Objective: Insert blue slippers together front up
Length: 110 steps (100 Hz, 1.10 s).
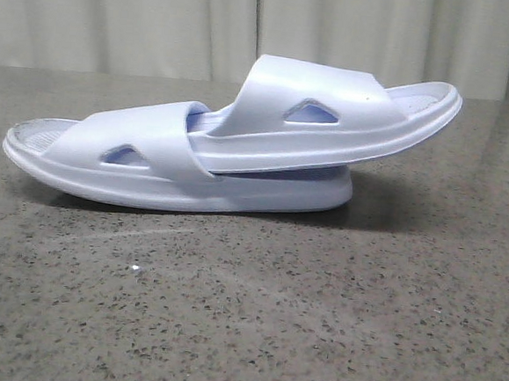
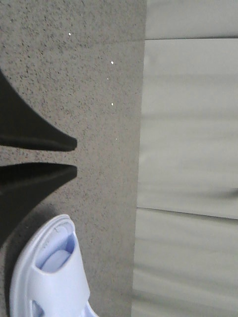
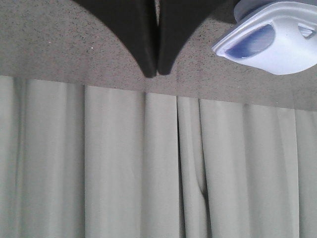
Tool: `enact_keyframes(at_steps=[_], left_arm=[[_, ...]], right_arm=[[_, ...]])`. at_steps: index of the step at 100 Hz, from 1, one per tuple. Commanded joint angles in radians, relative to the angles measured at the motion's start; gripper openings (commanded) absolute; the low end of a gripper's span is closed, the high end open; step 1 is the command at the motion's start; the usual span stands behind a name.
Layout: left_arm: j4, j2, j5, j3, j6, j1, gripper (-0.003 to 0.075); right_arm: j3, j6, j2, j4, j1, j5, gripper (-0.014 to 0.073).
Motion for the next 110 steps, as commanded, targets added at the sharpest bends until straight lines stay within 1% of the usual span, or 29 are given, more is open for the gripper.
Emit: enact_keyframes(at_steps=[1, 7, 9, 14, 21, 28, 42, 57, 72, 79, 110], left_arm=[[0.289, 0.001, -0.027, -0.026, -0.301, -0.006, 0.0016], [0.499, -0.005, -0.025, -0.026, -0.515, -0.006, 0.0016], [0.565, -0.005, -0.025, -0.026, -0.562, -0.006, 0.0016], [0.711, -0.005, -0.025, -0.026, -0.732, -0.006, 0.0016], [0.879, -0.005, -0.023, -0.026, -0.895, -0.006, 0.0016], [0.989, -0.005, -0.034, -0.026, -0.981, -0.006, 0.0016], [1.063, -0.005, -0.066, -0.026, -0.997, -0.006, 0.0016], [1.071, -0.005, -0.084, -0.014, -0.997, -0.006, 0.0016], [1.071, -0.005, -0.233, 0.055, -0.999, -0.006, 0.0016], [1.071, -0.005, -0.269, 0.079, -0.999, -0.006, 0.0016], [1.079, -0.005, -0.297, 0.098, -0.999, -0.006, 0.0016]], right_arm=[[-0.027, -0.012, 0.009, -0.003, -0.001, -0.043, -0.0107], [-0.027, -0.012, 0.009, -0.003, -0.001, -0.043, -0.0107], [-0.027, -0.012, 0.009, -0.003, -0.001, -0.043, -0.0107], [-0.027, -0.012, 0.009, -0.003, -0.001, -0.043, -0.0107], [-0.027, -0.012, 0.009, -0.003, -0.001, -0.043, -0.0107], [-0.027, -0.012, 0.009, -0.003, -0.001, -0.043, -0.0107], [-0.027, -0.012, 0.009, -0.003, -0.001, -0.043, -0.0107], [-0.027, -0.012, 0.009, -0.003, -0.001, -0.043, -0.0107], [-0.027, -0.012, 0.009, -0.003, -0.001, -0.043, -0.0107], [-0.027, -0.012, 0.009, -0.003, -0.001, -0.043, -0.0107], [-0.027, -0.012, 0.009, -0.003, -0.001, -0.043, -0.0107]])
